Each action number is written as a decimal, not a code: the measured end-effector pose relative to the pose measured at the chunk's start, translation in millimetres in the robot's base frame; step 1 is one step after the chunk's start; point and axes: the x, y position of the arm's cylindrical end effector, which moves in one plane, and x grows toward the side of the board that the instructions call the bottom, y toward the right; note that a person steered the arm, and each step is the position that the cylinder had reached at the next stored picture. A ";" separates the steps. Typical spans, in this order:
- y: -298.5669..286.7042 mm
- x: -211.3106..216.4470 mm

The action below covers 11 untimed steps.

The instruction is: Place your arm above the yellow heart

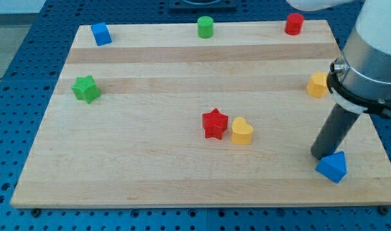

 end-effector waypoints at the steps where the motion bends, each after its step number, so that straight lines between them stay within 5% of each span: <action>1: 0.0 0.0; 5: -44.2 -95.5; 11: -152.6 -101.6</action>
